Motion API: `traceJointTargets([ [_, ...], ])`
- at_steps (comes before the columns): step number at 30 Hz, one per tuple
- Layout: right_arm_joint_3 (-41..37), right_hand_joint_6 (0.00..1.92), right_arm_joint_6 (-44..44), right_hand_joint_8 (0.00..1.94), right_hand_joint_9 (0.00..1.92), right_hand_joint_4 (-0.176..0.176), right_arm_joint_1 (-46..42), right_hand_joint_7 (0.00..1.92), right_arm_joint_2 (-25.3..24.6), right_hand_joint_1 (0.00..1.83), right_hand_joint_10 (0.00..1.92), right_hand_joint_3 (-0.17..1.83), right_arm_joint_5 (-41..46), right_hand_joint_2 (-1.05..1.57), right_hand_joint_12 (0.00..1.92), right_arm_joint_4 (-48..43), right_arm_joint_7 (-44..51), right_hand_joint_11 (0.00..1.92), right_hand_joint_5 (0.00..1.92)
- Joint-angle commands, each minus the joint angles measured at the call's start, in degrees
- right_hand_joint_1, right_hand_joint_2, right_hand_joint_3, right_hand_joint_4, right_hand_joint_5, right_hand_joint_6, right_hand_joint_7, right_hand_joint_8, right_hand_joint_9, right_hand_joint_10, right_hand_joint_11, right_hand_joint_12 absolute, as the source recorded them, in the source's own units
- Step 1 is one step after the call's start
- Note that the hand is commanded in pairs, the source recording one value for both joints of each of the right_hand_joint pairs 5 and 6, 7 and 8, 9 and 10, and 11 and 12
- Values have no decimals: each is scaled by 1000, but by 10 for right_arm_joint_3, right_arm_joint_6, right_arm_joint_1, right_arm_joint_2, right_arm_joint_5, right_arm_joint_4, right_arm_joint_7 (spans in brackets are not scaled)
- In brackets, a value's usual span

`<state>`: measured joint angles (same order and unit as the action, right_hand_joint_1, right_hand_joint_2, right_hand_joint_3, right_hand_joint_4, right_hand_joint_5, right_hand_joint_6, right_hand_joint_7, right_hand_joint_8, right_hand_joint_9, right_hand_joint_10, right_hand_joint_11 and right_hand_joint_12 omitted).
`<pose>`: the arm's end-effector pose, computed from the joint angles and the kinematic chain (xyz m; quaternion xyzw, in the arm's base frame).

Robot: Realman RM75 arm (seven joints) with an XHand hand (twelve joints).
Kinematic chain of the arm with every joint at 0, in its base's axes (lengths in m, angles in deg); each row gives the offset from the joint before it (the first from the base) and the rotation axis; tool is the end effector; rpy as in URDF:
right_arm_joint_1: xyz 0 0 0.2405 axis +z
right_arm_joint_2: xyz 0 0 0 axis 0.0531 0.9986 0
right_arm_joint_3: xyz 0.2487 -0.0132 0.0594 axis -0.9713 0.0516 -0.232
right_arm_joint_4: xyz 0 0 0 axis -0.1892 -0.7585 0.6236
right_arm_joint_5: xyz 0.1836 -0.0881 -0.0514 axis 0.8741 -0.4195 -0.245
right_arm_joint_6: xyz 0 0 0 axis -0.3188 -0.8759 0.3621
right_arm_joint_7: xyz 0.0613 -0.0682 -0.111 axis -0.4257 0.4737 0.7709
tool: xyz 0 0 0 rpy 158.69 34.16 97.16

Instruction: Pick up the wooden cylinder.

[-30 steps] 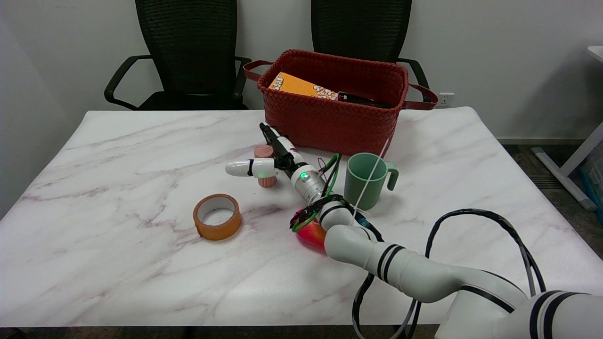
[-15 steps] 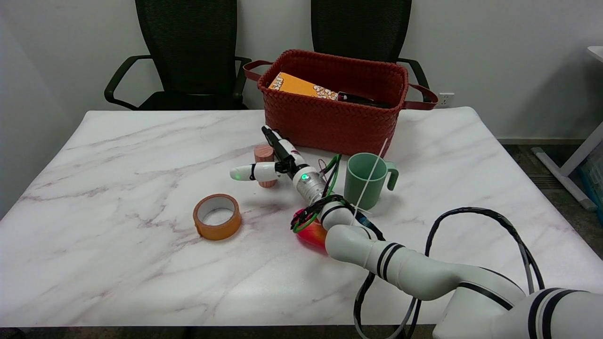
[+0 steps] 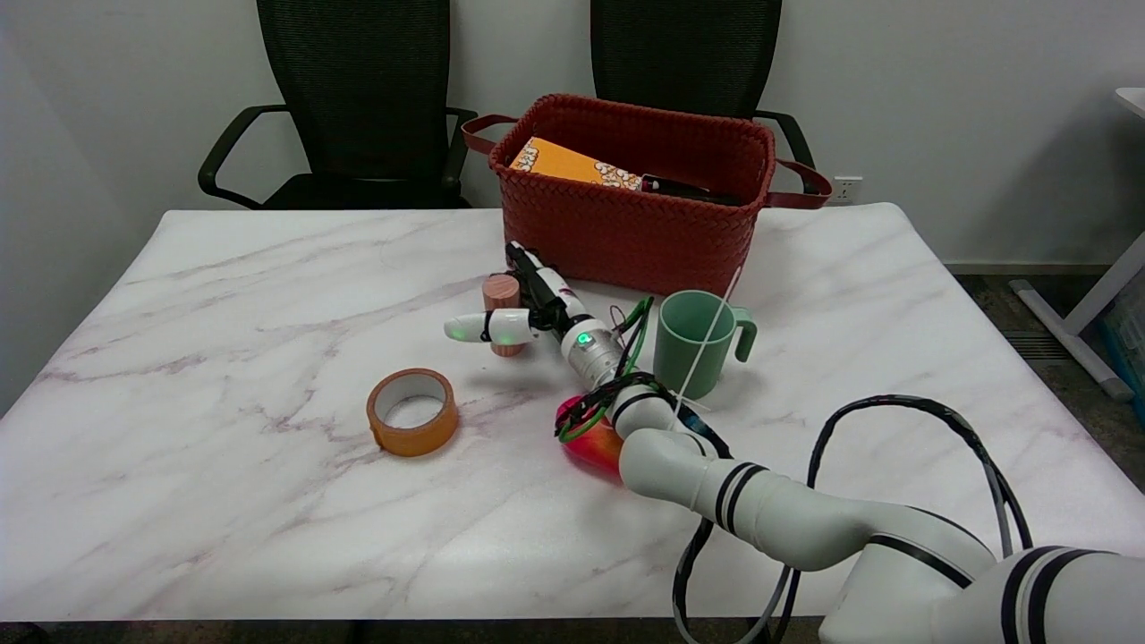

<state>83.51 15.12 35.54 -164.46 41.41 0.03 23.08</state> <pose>-0.3205 -0.4596 0.1814 0.5603 -0.4618 0.3870 0.5683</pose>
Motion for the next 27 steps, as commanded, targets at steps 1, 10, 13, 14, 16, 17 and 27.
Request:
traceJointTargets([
  [1,1,380,-57,729,701,0,-12,729,-5,1096,701,-175,45,596,497,6,-2,497,380],
  [10,1,559,-55,988,752,0,-18,988,-5,1029,752,-175,48,628,578,1,-5,578,559],
  [13,2,490,-54,941,724,0,-19,941,-5,1016,724,-175,48,637,469,3,-23,469,490],
  [14,2,490,-54,938,726,0,-19,938,-5,1013,726,-175,48,643,441,4,-28,441,490],
  [16,1,488,-54,938,756,0,-20,938,-5,1011,756,-175,48,652,366,5,-34,366,488],
  [17,1,497,-54,935,775,0,-21,935,-5,1008,775,-175,48,657,302,5,-35,302,497],
  [27,1,838,-35,1255,1344,0,-22,1255,-2,1038,1344,-175,44,622,1278,2,-35,1278,838],
])
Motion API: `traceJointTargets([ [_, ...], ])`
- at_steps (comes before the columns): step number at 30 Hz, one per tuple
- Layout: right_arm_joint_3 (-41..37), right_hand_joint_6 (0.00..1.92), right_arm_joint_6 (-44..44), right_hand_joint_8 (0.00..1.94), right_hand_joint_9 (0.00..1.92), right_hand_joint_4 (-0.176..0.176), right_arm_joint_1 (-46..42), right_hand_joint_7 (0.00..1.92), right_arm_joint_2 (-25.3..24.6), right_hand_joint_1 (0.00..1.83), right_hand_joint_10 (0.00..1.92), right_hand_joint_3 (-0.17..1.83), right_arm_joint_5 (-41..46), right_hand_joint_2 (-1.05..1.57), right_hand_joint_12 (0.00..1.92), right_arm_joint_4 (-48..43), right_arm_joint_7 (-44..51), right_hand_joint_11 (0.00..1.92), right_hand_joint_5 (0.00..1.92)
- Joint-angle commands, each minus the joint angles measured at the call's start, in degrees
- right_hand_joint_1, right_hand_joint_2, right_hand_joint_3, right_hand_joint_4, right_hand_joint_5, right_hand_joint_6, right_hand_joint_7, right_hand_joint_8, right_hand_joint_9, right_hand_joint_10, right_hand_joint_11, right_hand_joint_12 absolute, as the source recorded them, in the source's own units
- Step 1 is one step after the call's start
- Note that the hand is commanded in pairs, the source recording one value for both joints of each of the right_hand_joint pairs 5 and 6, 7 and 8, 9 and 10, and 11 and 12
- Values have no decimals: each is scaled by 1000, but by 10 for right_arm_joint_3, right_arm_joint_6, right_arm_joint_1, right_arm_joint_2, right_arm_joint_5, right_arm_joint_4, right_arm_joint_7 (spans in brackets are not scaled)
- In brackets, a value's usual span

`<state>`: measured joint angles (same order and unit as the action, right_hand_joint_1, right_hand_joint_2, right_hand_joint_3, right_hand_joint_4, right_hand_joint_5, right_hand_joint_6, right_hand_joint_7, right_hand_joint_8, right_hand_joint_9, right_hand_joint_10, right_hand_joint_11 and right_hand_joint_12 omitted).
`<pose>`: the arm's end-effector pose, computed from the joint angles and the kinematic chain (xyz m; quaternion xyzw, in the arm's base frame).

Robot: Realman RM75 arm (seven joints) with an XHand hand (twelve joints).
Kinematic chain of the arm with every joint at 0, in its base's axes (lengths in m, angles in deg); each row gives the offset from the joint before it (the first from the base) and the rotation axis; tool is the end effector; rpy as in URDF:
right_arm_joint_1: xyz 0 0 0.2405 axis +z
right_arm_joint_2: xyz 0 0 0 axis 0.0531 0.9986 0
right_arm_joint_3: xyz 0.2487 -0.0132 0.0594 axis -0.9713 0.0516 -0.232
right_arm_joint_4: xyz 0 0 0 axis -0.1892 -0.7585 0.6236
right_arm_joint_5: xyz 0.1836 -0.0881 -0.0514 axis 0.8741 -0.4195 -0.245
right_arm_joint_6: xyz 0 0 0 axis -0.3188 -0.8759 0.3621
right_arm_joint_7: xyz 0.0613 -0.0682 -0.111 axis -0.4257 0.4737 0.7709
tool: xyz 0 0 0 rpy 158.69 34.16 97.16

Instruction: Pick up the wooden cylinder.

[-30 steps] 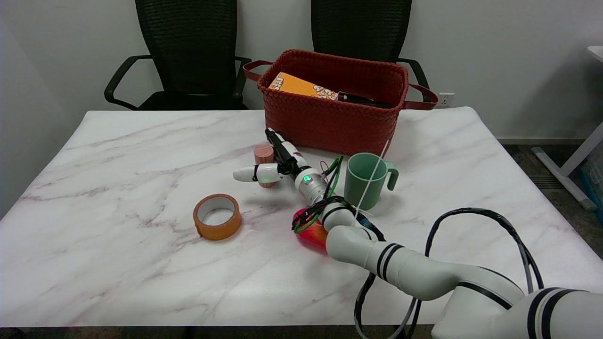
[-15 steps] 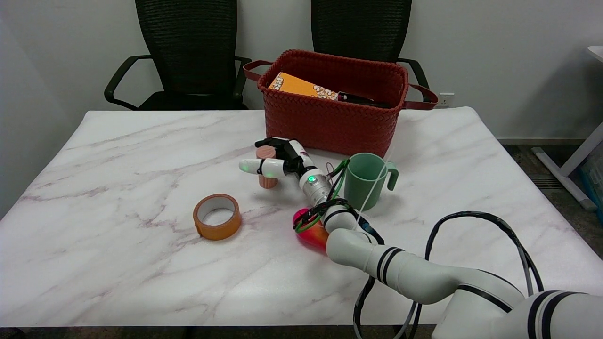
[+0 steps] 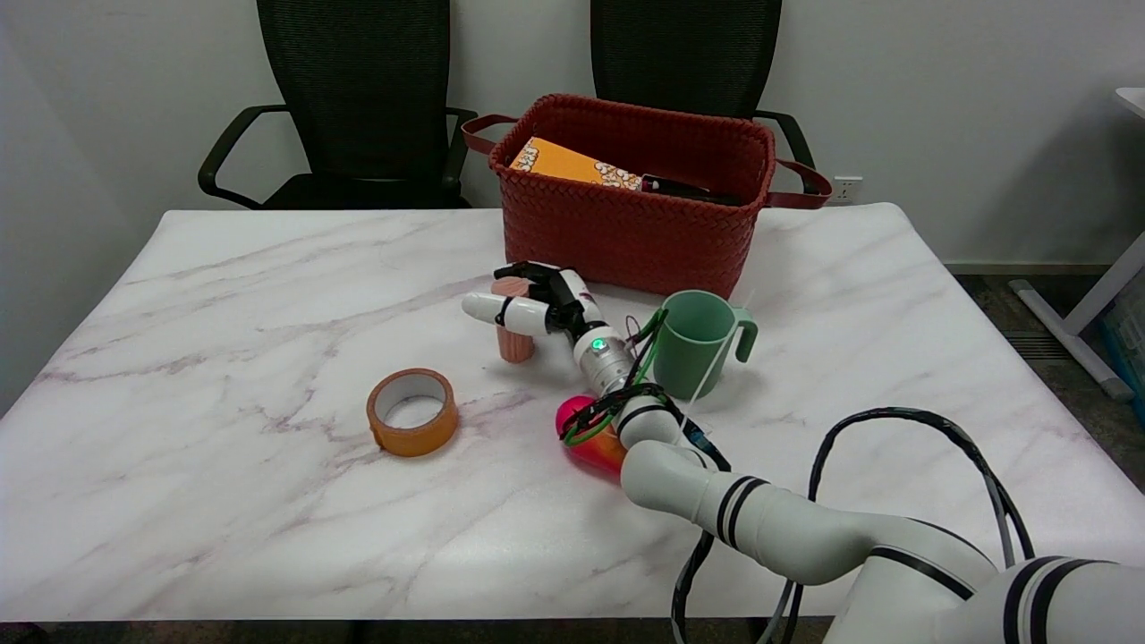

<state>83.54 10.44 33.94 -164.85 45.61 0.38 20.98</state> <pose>-0.3282 -0.4507 0.1896 0.5195 -0.4699 0.4358 0.5652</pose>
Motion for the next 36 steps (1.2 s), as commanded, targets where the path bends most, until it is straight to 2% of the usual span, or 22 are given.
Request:
traceJointTargets([
  [1,0,868,12,1285,1369,0,-7,1285,2,1042,1369,-175,2,623,1311,-2,-14,1311,868],
  [4,1,1003,7,1389,1446,0,-7,1389,1,1042,1446,-175,1,630,1463,-3,-14,1463,1003],
  [5,1,1181,7,1452,1515,0,-7,1452,1,1023,1515,-175,4,607,1551,-4,-14,1551,1181],
  [7,1,1257,4,1501,1555,0,-8,1501,1,1005,1555,-175,5,600,1603,-6,-14,1603,1257],
  [10,0,1406,-6,1604,1662,0,-8,1604,1,947,1662,-175,5,640,1781,-6,-14,1781,1406],
  [14,0,1561,-33,1751,1737,0,-10,1751,1,857,1737,-175,5,729,1869,-7,-14,1869,1561],
  [21,-4,1593,-48,1824,1791,0,-11,1824,8,852,1791,-175,5,756,1894,-27,-15,1894,1593],
  [36,-8,1624,-84,1825,1786,0,-32,1825,32,821,1786,-175,5,889,1852,-139,-15,1852,1624],
])
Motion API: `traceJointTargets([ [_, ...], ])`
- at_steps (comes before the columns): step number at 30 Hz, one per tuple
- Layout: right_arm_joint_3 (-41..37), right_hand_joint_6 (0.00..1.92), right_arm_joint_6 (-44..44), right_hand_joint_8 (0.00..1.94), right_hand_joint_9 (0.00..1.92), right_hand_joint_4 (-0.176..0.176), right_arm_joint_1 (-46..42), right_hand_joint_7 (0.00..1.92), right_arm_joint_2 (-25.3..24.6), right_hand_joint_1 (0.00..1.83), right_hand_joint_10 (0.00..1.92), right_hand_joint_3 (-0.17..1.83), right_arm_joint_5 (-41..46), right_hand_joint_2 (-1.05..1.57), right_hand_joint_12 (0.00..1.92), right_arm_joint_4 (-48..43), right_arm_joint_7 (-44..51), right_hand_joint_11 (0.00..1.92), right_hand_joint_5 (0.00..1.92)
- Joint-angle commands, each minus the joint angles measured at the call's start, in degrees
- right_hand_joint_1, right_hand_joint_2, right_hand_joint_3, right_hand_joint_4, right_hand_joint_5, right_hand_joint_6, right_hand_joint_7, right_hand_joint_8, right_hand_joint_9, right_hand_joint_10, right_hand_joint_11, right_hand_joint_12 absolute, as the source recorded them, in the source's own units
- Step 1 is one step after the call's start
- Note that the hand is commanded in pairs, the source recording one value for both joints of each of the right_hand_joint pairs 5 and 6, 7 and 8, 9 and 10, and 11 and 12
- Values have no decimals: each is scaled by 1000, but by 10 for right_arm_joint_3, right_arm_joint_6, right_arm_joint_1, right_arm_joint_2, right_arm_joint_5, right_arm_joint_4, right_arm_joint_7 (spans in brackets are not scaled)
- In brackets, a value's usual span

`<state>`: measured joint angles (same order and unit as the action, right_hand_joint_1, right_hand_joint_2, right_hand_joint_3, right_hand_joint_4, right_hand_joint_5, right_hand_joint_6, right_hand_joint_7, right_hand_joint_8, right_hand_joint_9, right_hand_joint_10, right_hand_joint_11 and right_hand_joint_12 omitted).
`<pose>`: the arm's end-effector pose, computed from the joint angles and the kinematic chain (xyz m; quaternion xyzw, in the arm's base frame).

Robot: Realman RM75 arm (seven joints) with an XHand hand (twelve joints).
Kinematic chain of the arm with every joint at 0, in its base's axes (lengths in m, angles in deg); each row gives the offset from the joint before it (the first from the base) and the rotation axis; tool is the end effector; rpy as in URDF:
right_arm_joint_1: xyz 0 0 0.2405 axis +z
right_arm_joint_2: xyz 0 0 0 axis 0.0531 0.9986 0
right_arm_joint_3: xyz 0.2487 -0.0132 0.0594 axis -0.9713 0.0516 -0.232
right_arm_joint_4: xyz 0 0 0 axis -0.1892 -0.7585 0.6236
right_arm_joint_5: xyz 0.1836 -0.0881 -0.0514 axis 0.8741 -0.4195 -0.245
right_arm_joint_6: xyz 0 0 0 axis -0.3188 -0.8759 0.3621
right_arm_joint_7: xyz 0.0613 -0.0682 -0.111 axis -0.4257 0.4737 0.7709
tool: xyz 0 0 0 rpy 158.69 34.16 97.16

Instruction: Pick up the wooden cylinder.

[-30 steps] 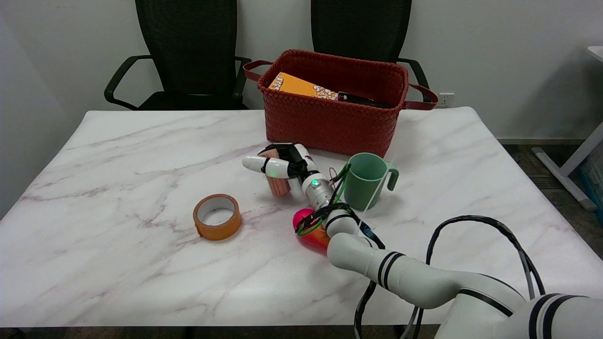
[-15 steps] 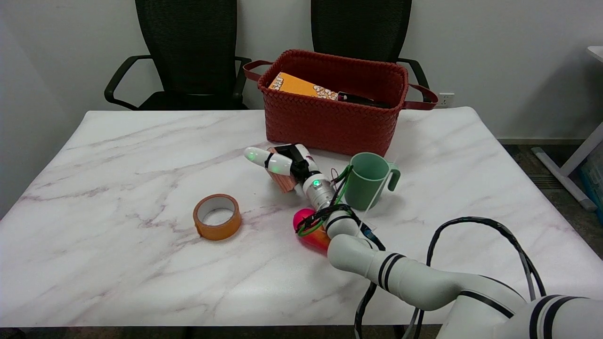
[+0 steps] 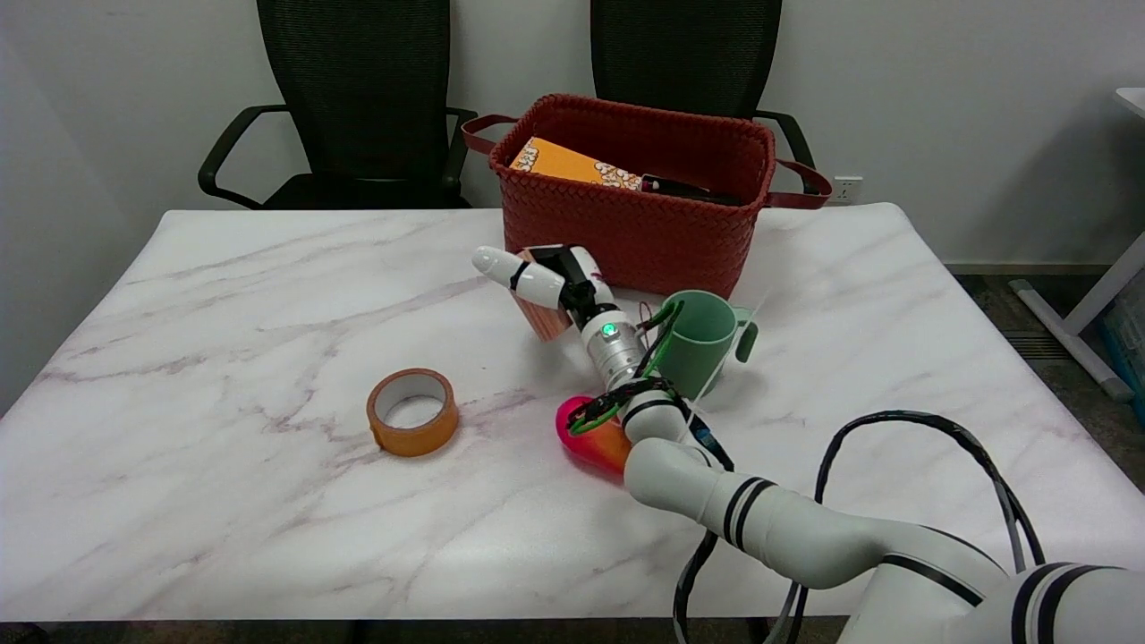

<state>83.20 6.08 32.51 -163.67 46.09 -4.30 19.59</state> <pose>-0.3078 -0.4486 0.1970 0.5194 -0.4476 0.4866 0.5414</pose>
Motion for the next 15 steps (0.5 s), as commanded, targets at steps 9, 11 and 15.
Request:
traceJointTargets([
  [9,-5,1618,-61,1817,1781,0,-21,1817,41,803,1781,-175,0,945,1816,-166,2,1816,1618],
  [11,-5,1615,-67,1814,1777,0,-18,1814,46,803,1777,-175,0,960,1810,-174,3,1810,1615],
  [15,-8,1620,-78,1811,1768,0,-11,1811,55,792,1768,-175,0,1001,1803,-177,3,1803,1620],
])
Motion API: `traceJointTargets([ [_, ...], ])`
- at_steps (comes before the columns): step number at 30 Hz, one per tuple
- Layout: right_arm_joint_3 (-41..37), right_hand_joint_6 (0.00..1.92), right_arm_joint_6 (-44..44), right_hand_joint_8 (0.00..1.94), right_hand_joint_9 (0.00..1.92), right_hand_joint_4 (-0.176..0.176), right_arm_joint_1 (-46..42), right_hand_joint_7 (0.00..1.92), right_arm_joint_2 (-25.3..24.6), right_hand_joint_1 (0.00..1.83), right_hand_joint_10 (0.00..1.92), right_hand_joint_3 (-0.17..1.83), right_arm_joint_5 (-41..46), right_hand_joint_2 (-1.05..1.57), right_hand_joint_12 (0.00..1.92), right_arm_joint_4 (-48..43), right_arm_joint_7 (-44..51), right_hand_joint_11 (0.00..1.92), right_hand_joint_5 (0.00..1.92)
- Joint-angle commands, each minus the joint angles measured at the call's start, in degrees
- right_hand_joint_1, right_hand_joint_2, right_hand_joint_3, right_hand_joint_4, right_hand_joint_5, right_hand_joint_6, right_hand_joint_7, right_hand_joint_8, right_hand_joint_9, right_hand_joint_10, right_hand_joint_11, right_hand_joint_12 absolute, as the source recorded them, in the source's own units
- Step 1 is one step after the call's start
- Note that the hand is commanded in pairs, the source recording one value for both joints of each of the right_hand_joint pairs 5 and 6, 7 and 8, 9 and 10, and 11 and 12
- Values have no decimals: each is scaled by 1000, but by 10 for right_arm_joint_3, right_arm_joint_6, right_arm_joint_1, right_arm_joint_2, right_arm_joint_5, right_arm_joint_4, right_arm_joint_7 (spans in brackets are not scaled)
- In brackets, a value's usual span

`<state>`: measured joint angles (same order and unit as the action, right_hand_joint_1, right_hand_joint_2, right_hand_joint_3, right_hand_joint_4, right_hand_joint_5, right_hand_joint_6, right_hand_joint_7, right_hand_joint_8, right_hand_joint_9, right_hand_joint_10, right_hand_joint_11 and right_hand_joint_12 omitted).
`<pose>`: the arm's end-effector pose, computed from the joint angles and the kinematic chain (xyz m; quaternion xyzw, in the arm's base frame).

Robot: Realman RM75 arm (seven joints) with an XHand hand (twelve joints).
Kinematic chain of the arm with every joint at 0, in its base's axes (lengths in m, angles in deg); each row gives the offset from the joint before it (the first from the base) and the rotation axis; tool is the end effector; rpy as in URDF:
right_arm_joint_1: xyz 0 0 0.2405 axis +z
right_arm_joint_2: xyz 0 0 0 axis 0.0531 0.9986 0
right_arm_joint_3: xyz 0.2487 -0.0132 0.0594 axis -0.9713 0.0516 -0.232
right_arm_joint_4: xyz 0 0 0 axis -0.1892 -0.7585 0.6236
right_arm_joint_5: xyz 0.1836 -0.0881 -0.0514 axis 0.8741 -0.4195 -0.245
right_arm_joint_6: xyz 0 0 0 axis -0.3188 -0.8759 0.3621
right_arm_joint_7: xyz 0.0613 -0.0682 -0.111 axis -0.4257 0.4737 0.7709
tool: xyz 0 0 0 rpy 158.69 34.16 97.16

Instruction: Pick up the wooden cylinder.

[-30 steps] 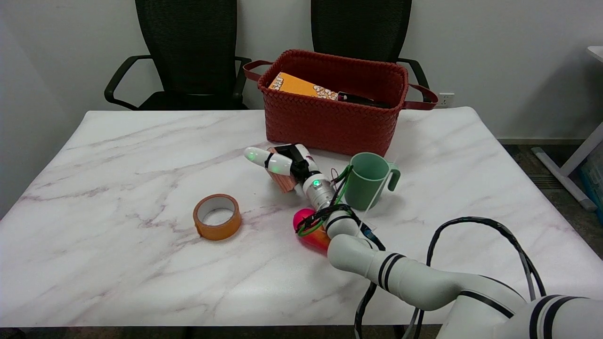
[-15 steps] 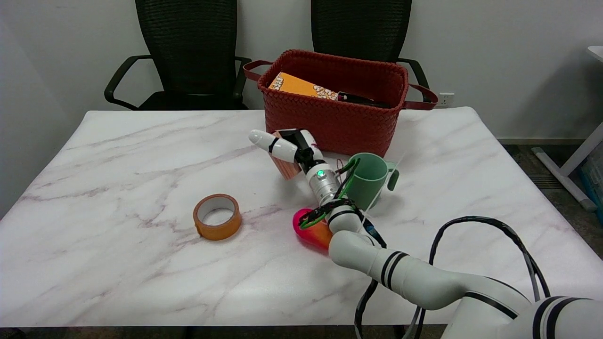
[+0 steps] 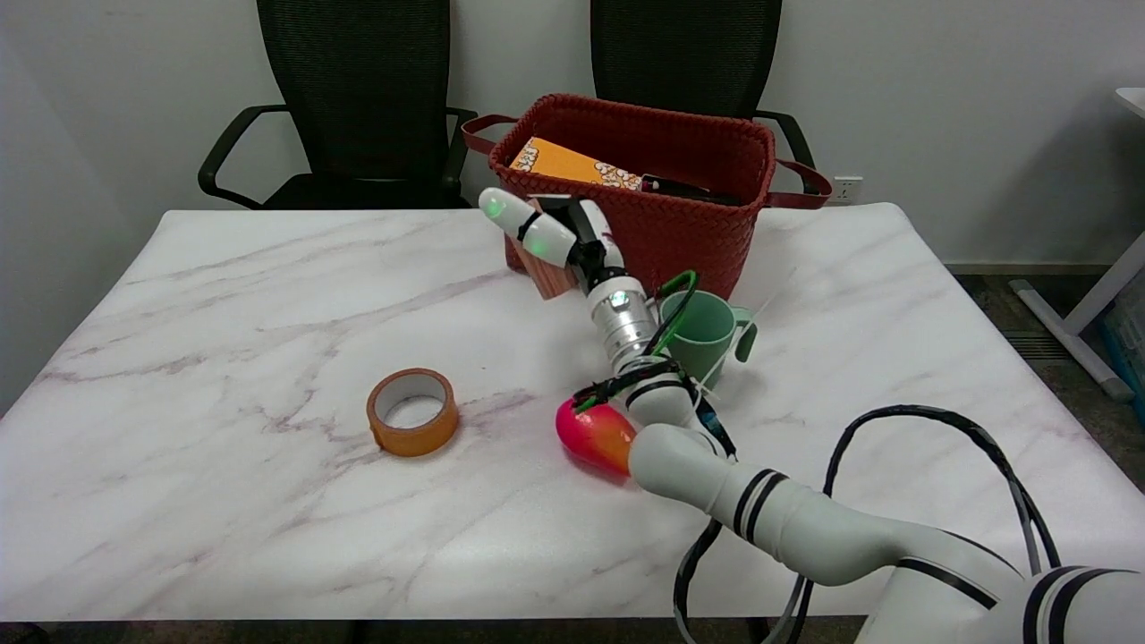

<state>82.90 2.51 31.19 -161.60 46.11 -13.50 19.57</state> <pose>-0.2644 -0.4474 0.2002 0.5389 -0.4138 0.5422 0.4943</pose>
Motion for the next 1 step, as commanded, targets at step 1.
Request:
traceJointTargets([
  [1,-7,1624,-44,1811,1767,0,4,1811,35,790,1767,-175,0,1008,1805,-85,3,1805,1624],
])
